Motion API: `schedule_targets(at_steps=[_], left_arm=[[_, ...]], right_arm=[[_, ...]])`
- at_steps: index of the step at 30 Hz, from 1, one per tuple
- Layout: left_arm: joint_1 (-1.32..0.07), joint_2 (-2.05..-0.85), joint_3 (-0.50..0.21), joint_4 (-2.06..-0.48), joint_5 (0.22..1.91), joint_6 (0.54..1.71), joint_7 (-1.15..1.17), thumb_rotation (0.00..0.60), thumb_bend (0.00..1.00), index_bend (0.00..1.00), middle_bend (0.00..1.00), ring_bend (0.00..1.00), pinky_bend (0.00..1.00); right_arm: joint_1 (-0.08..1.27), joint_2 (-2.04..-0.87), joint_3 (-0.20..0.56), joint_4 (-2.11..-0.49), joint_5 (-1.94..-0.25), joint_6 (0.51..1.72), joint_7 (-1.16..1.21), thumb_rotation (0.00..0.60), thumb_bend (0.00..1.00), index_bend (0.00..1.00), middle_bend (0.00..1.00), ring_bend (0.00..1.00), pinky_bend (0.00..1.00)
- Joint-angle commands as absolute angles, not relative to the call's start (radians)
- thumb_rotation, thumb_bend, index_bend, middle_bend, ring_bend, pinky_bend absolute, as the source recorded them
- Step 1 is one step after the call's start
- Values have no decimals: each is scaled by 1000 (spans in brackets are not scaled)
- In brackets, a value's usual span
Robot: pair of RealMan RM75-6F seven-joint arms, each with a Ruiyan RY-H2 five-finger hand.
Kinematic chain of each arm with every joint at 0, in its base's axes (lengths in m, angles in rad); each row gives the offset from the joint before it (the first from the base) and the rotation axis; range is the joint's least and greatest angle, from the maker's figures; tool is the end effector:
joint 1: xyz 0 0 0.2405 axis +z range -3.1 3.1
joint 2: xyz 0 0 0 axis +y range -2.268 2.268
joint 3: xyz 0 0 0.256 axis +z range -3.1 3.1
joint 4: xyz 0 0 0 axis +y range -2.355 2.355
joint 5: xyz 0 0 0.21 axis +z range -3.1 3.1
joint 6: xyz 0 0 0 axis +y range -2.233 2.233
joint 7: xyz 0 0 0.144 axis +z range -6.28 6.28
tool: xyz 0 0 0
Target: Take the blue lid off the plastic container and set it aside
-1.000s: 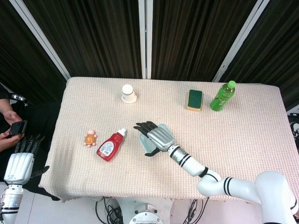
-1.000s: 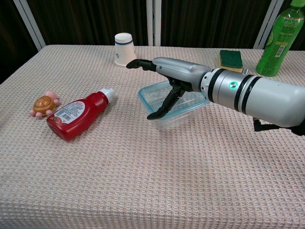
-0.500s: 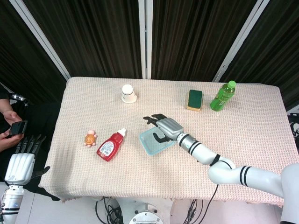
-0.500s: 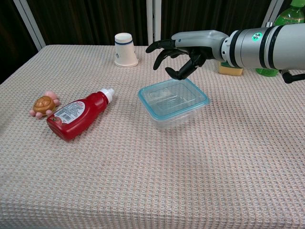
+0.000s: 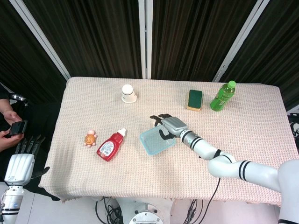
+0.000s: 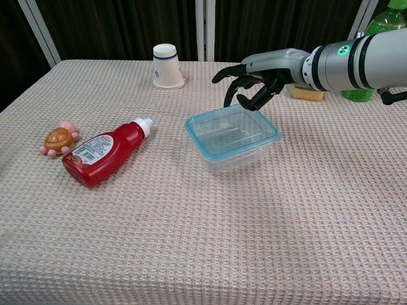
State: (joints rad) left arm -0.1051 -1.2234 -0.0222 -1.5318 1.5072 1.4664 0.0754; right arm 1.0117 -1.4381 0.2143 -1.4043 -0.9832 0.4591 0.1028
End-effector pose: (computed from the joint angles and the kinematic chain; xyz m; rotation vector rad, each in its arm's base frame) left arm -0.3155 0.1820 0.1257 -1.4455 -0.8824 -0.8576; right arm -0.1010 -0.3910 -0.0206 2.0497 -1.4350 0.8365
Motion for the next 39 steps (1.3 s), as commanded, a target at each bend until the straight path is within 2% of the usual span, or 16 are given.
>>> schedule_targets(at_steps=[1,8,13,15,18,21,23,28,31,33,39], left_arm=[[-109,-1222,-23,-1533,1508,1462,77,600,0,110,44,0,21],[-146,-1202,-21,-1553,1539,1420,95,600,0,110,44,0,21],[-233,-1163,-31,-1621,1624,1357,124,600,0,110,44,0,21],[-283,-1146,-36,-1664,1664,1312,114,600,0,110,44,0,21],[-411,-1113,-54,-1758,1734,1178,81,600,0,97,44,0,21],[-534,-1112,-89,-1817,1758,1043,63,600,0,77,44,0,21],[-623,-1134,-127,-1838,1747,943,83,600,0,58,40,0,21],[-801,-1270,-216,-1805,1614,729,189,600,0,18,10,0,20],[-892,-1331,-248,-1781,1469,595,280,600,0,1,0,0,20],[-935,-1366,-259,-1767,1376,552,332,600,0,0,0,0,18],[-1068,-1467,-241,-1687,1077,558,528,600,0,0,0,0,18]], right_arm=[[987,-1398,195,-1442,-992,466,111,600,671,0,259,0,0],[920,-1308,153,-1541,-1018,500,127,600,675,0,262,0,0],[842,-1251,136,-1612,-1084,562,175,600,655,0,262,0,0],[800,-1234,140,-1628,-1123,629,194,600,585,0,257,0,0],[711,-1203,143,-1653,-1208,801,215,600,370,0,235,0,0],[639,-1182,142,-1669,-1283,953,216,600,305,0,216,0,5],[588,-1169,137,-1679,-1333,1057,216,600,301,0,230,5,60],[501,-1126,109,-1703,-1410,1190,231,600,301,0,321,138,271],[475,-1107,98,-1710,-1423,1211,234,600,301,0,340,157,289],[467,-1104,93,-1709,-1431,1214,241,600,301,0,345,158,290],[459,-1117,83,-1687,-1458,1209,252,600,301,0,345,158,291]])
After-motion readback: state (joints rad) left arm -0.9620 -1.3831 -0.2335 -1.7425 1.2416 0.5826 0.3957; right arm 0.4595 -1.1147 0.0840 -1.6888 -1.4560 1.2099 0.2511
